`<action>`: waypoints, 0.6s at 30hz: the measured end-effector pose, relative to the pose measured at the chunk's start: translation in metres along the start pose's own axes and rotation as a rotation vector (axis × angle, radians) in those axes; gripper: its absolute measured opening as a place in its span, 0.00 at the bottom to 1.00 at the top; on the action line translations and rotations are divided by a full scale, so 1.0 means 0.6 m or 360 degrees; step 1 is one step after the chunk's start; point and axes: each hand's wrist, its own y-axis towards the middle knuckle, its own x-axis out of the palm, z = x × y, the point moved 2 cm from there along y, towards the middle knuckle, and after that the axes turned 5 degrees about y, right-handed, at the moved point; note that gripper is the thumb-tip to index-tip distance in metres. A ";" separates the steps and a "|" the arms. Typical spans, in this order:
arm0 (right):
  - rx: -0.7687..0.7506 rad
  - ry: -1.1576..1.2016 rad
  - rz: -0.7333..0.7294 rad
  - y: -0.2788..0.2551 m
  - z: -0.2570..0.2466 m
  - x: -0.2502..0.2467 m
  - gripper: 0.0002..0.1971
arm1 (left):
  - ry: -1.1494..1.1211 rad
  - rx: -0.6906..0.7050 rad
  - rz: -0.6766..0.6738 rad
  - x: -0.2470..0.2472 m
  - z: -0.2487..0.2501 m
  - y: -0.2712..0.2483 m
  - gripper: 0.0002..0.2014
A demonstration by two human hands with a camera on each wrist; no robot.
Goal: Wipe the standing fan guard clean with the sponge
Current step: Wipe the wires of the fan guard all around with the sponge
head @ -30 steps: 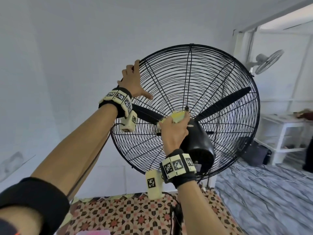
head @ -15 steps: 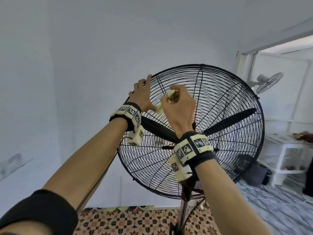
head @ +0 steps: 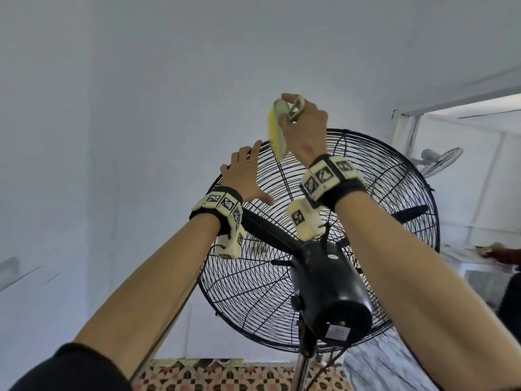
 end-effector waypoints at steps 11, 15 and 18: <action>-0.0055 -0.0362 -0.0308 0.051 -0.020 0.010 0.17 | 0.0035 0.0016 -0.0009 -0.007 0.005 -0.008 0.75; -0.0090 -0.0456 -0.0395 0.037 -0.008 0.014 0.13 | -0.0011 -0.0002 0.0015 -0.007 0.000 -0.009 0.75; -0.0175 -0.0537 -0.0432 0.034 -0.013 0.006 0.10 | 0.0012 -0.0003 -0.0005 -0.005 0.002 -0.008 0.75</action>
